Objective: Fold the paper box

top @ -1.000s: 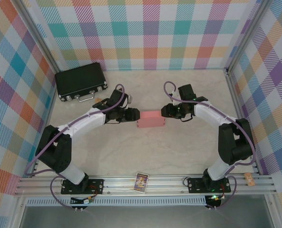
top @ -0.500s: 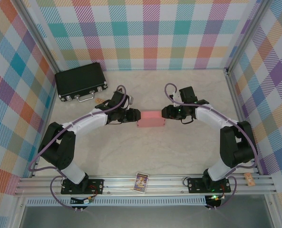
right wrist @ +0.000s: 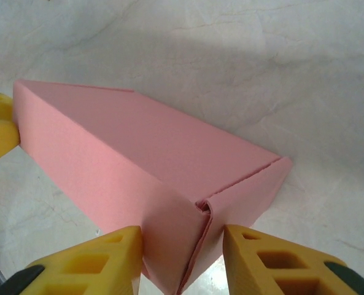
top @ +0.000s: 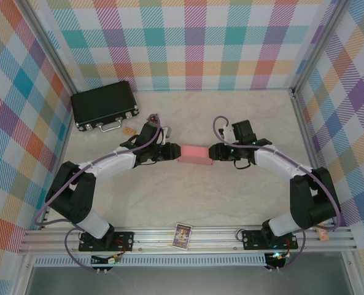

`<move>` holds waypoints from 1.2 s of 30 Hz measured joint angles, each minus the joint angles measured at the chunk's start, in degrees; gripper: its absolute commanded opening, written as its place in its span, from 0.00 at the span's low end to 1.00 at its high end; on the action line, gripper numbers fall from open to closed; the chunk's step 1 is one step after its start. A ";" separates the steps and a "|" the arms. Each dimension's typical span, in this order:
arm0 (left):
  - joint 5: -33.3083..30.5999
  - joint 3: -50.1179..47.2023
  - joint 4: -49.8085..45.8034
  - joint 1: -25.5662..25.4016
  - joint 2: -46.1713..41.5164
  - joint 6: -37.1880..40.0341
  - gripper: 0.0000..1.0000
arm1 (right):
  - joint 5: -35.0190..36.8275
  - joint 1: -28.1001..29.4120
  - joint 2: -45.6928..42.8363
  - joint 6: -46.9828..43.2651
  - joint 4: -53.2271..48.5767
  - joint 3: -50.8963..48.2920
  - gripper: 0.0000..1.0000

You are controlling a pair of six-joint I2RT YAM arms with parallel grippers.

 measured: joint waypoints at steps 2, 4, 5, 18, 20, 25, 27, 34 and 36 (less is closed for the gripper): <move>0.68 -0.87 0.28 -0.04 -0.52 0.44 0.39 | 0.37 0.59 -1.25 0.00 0.63 -1.42 0.39; 1.03 -1.90 0.98 -0.04 -0.98 0.87 0.39 | 0.79 1.31 -2.56 -0.02 1.09 -2.91 0.39; 1.03 -2.47 1.25 -0.09 -1.01 1.14 0.39 | 1.11 1.66 -2.99 -0.02 1.20 -3.63 0.39; 0.55 -8.48 2.97 -0.44 -0.76 1.92 0.43 | 6.01 2.64 -2.86 0.39 0.50 -7.54 0.41; -0.76 -8.50 3.04 -0.44 -0.76 1.90 0.44 | 8.00 2.64 -2.86 0.83 0.48 -7.54 0.41; -7.78 -8.50 2.12 -0.44 -1.01 2.08 0.48 | 16.17 2.64 -2.89 2.89 0.04 -7.54 0.41; -12.04 -8.33 0.85 -0.42 -1.31 2.45 0.50 | 19.82 2.47 -2.89 3.50 -0.57 -7.41 0.42; -30.53 -6.38 -3.26 0.50 -3.72 6.27 0.55 | 30.67 -2.01 -2.89 4.70 -2.05 -5.40 0.47; -35.17 -5.99 -3.56 1.27 -4.37 7.61 0.57 | 32.92 -4.07 -2.93 4.68 -1.99 -5.16 0.48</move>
